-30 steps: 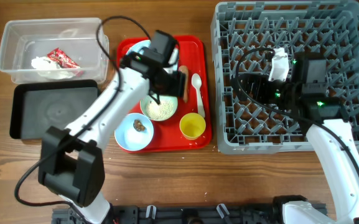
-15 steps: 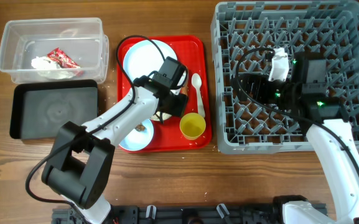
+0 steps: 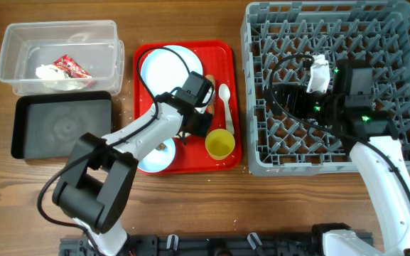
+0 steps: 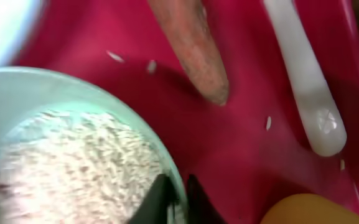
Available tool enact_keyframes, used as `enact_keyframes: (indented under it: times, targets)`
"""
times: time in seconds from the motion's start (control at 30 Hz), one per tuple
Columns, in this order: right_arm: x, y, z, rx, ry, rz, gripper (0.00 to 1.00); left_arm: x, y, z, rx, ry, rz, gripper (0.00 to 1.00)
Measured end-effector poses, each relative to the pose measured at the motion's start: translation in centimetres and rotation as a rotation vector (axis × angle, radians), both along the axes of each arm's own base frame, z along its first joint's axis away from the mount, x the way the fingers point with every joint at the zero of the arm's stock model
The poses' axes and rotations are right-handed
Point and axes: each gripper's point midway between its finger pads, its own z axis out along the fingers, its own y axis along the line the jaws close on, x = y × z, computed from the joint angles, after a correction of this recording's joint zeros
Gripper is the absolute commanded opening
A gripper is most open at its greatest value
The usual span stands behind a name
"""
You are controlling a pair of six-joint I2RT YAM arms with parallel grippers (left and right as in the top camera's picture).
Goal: Sort waste into correct bins and load items into the dishwasher rack
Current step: 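Carry the green bowl over the black tray and tip out the rice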
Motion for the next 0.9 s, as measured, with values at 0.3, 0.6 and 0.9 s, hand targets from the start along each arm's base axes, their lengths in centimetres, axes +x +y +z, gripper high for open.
enact_keyframes:
  times: [0.3, 0.6, 0.9]
  targets:
    - [0.0, 0.0, 0.0, 0.0, 0.0, 0.0, 1.0, 2.1, -0.8, 3.7, -0.032, -0.071, 0.044, 0.04]
    - [0.0, 0.0, -0.1, 0.0, 0.002, 0.0, 1.0, 3.2, 6.0, 11.6, -0.14, -0.065, 0.32, 0.04]
    - [0.0, 0.0, -0.1, 0.0, 0.002, 0.0, 1.0, 3.1, 20.1, 11.2, -0.22, 0.074, 0.711, 0.04]
